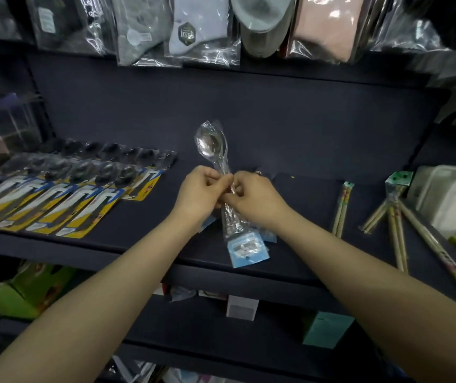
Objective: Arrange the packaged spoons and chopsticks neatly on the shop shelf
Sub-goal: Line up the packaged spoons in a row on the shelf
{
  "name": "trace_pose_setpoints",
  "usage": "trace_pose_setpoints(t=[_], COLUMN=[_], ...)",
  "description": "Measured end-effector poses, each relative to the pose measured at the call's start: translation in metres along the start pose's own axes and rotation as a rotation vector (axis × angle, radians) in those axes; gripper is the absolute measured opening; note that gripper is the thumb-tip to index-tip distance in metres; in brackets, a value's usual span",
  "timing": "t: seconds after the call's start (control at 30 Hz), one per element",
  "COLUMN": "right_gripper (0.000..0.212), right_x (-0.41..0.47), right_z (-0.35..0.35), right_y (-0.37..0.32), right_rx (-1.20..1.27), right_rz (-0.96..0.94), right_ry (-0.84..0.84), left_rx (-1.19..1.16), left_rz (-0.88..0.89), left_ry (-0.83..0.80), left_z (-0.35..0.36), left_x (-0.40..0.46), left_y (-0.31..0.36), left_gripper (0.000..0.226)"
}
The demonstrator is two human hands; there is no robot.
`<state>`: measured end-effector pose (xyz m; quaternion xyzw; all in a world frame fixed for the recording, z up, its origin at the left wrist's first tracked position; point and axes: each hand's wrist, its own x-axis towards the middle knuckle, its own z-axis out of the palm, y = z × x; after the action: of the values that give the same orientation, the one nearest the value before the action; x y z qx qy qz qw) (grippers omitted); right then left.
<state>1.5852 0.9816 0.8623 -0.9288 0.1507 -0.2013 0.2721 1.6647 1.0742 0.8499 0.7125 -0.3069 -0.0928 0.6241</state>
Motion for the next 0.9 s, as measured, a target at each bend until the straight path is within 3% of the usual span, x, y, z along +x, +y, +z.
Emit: trace_pose_setpoints(t=[0.17, 0.3, 0.37, 0.43, 0.57, 0.63, 0.77, 0.9], right_gripper=[0.019, 0.02, 0.019, 0.025, 0.018, 0.023, 0.03, 0.025], right_x=[0.016, 0.047, 0.059, 0.07, 0.096, 0.105, 0.115, 0.125], right_z=[0.009, 0.015, 0.03, 0.048, 0.073, 0.082, 0.096, 0.103], right_y=[-0.036, -0.057, -0.065, -0.069, -0.065, -0.06, -0.058, -0.059], right_rx=[0.134, 0.6, 0.69, 0.677, 0.524, 0.472, 0.452, 0.431], right_rz=[-0.086, 0.161, 0.189, 0.211, 0.303, 0.372, 0.466, 0.551], right_ry=[-0.113, -0.079, -0.106, -0.101, -0.007, -0.012, -0.038, -0.044], left_rx=[0.086, 0.126, 0.182, 0.352, 0.714, 0.799, 0.921, 1.143], left_rz=[0.028, 0.041, 0.018, 0.018, 0.063, 0.073, 0.101, 0.253], left_ry=[0.042, -0.051, -0.069, -0.083, -0.103, -0.143, -0.182, -0.164], left_z=[-0.052, -0.095, -0.114, -0.133, -0.166, -0.17, -0.163, -0.162], left_x=[0.003, -0.008, -0.013, -0.013, -0.006, -0.005, 0.0, 0.003], left_y=[0.0, -0.007, -0.012, -0.018, -0.024, -0.03, -0.043, -0.044], left_gripper=[0.01, 0.022, 0.027, 0.024, 0.025, 0.014, 0.037, 0.035])
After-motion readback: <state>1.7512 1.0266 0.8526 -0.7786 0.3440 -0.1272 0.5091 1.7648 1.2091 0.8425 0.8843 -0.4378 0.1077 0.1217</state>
